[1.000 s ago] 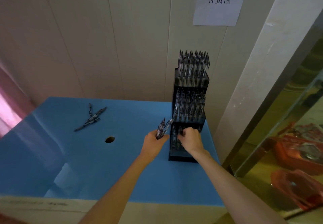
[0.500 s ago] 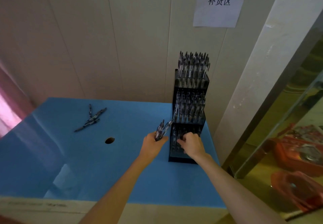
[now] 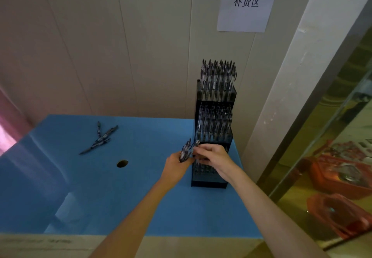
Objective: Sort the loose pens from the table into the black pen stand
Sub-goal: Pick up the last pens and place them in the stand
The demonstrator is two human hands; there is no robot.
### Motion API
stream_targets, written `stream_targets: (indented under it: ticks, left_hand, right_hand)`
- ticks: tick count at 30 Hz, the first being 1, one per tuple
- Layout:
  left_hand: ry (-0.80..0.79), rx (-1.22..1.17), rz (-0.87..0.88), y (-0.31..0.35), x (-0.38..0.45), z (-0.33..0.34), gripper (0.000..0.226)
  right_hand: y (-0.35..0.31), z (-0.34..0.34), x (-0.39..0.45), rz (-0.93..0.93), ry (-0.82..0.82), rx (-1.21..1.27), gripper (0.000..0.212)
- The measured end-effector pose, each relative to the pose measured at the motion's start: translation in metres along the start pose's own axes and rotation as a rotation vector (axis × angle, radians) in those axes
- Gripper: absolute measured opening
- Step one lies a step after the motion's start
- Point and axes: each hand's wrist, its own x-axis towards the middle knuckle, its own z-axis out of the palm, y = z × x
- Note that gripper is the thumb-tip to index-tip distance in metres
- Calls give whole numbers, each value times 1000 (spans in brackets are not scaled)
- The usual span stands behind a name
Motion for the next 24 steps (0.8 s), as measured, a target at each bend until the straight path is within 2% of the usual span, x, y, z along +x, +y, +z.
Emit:
stream_targets:
  ticks: [6,9,11,13,18,24]
  left_hand:
    - [-25,116,-4,2,1,5,33]
    - [14,214,-45,-3,3,1,36]
    - [46,258,-75,-7,3,-5,37]
    - [94,293,-88,-9,3,-11,39]
    - [152,381,-63,-6,3,-25,38]
    - [152,440,-19,-3,4,-32,37]
  right_hand:
    - [0,0,-4,-32,104,13,13]
    - [-6,-7,-5,-45,244,97,13]
    - [-7,-17,-4,-91,351,70,9]
    - [-4,-27,-3,-171,413,-61,4]
    - [16,-38,1,-347,484,-589,7]
    - [31,-33,2,-351,442,-700,10]
